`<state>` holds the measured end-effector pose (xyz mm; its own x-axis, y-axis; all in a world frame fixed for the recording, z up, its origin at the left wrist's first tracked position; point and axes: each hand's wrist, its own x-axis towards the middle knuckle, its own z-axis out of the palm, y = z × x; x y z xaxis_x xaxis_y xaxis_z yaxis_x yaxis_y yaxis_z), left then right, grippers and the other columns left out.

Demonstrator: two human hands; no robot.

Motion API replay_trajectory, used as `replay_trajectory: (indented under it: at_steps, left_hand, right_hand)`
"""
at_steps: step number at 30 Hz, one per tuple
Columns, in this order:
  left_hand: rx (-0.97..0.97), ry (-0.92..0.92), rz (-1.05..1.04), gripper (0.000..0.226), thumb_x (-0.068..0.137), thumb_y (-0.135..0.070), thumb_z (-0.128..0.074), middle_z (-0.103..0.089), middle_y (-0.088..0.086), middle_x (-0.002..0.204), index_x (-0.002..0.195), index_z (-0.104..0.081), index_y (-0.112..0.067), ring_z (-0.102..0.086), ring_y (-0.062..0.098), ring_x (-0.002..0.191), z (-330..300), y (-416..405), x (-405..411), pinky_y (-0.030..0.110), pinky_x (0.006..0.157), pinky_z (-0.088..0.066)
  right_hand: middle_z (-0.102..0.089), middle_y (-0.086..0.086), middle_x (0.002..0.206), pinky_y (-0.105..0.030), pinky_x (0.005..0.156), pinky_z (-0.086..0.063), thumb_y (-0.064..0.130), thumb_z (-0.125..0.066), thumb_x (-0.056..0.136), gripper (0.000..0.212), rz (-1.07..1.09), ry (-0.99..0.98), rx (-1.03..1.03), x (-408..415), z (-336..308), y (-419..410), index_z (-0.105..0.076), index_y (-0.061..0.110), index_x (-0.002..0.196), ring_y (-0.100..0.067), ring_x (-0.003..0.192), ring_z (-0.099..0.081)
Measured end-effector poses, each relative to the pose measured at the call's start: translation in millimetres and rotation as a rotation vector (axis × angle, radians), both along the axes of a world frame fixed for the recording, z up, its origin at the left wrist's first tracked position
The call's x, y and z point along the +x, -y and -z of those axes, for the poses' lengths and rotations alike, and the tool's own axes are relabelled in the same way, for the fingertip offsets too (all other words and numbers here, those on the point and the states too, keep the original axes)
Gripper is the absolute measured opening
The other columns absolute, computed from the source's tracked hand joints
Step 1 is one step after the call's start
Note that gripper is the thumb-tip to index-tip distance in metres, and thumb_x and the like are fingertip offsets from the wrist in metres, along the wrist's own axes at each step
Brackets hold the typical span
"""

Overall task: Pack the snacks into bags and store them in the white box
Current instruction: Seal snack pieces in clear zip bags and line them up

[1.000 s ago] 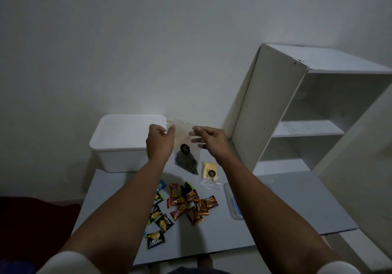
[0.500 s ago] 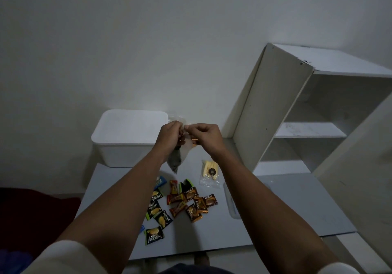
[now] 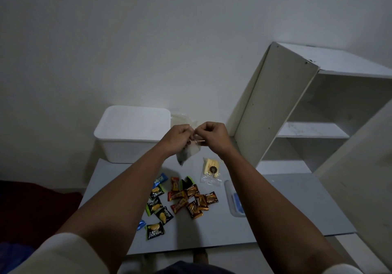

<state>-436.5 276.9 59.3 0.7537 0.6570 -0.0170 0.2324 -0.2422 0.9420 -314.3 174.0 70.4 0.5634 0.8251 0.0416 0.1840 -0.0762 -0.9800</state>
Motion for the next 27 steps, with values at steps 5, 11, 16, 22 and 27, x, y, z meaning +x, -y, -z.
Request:
replay_trajectory:
  at_steps: [5,11,16,22,27]
  left_hand:
    - [0.022,0.02,-0.033,0.031,0.098,-0.016,-0.045,-0.053,0.002,0.062,0.067,-0.047,-0.02,-0.048,0.02,0.06,-1,2,10,0.037,0.064,-0.04]
    - [0.025,-0.005,0.106,0.03,0.106,-0.022,-0.043,-0.054,0.005,0.069,0.077,-0.05,-0.016,-0.052,0.019,0.068,6,-1,26,0.039,0.071,-0.046]
    - [-0.033,0.007,0.06,0.022,0.1,-0.013,-0.046,-0.063,0.009,0.077,0.083,-0.06,-0.013,-0.06,0.023,0.075,22,-8,51,0.056,0.089,-0.054]
    - [-0.105,-0.024,-0.033,0.049,0.092,-0.008,-0.055,-0.058,0.003,0.128,0.138,-0.053,-0.025,-0.057,0.02,0.114,44,-31,87,0.023,0.08,-0.047]
    - [-0.206,-0.137,0.116,0.009,0.093,-0.017,-0.064,-0.071,0.0,0.095,0.088,-0.071,-0.017,-0.065,0.018,0.092,76,-44,130,0.029,0.075,-0.048]
  right_hand:
    - [-0.072,-0.022,0.087,-0.039,0.076,-0.065,0.002,-0.067,0.093,0.015,0.008,-0.047,0.03,2,9,7,-0.068,-0.013,0.093,-0.021,0.08,-0.073]
    - [-0.073,-0.023,0.091,-0.043,0.074,-0.065,0.004,-0.065,0.096,0.016,0.042,-0.121,0.001,24,17,12,-0.067,-0.012,0.097,-0.022,0.08,-0.074]
    - [-0.071,-0.016,0.086,-0.032,0.063,-0.06,0.003,-0.064,0.095,0.008,0.042,-0.082,-0.029,46,23,7,-0.065,-0.002,0.088,-0.018,0.078,-0.075]
    - [-0.073,-0.026,0.103,-0.055,0.087,-0.058,0.008,-0.059,0.09,0.012,-0.068,-0.203,-0.149,106,31,-2,-0.058,0.01,0.078,-0.032,0.099,-0.075]
    - [-0.06,-0.024,0.097,-0.056,0.084,-0.059,0.023,-0.065,0.083,0.027,-0.09,-0.334,-0.246,164,51,-21,-0.062,-0.001,0.096,-0.038,0.09,-0.061]
